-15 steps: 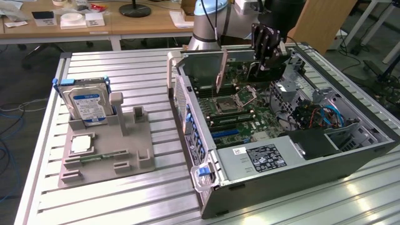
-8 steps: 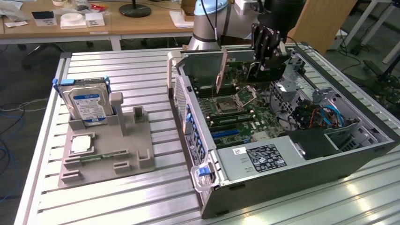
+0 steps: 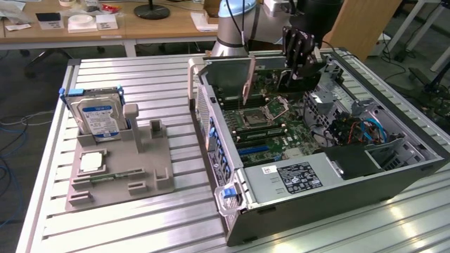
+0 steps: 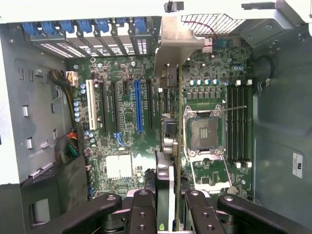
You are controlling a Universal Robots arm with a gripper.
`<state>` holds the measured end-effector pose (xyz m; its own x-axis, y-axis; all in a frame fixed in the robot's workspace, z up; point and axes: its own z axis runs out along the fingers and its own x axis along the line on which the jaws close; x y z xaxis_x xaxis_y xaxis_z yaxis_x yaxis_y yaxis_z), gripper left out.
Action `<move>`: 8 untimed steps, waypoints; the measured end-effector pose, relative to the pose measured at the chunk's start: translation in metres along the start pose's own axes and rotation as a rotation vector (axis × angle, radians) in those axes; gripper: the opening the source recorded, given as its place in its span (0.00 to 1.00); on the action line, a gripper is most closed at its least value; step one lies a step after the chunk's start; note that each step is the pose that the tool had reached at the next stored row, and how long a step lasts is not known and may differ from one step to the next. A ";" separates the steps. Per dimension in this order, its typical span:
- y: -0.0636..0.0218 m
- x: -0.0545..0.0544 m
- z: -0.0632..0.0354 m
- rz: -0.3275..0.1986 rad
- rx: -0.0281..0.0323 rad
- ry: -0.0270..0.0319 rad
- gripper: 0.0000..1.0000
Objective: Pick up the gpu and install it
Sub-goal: 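Insert the gpu into the slot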
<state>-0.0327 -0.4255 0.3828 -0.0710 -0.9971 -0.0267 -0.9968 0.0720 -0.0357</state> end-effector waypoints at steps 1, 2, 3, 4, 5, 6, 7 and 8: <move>0.0023 0.000 0.0011 0.000 -0.0001 0.0000 0.27; 0.0043 0.000 0.0024 0.000 0.0000 0.0000 0.27; 0.0066 0.001 0.0042 0.000 0.0000 -0.0001 0.27; 0.0083 0.001 0.0059 0.000 0.0000 -0.0001 0.27; 0.0090 0.001 0.0077 0.000 -0.0008 0.0000 0.27; 0.0091 0.001 0.0094 0.000 -0.0023 0.0001 0.27; 0.0092 0.002 0.0112 -0.001 -0.0046 0.0004 0.27; 0.0094 0.002 0.0132 -0.006 -0.0062 0.0002 0.27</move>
<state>-0.0417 -0.4266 0.3692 -0.0655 -0.9975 -0.0264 -0.9974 0.0662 -0.0297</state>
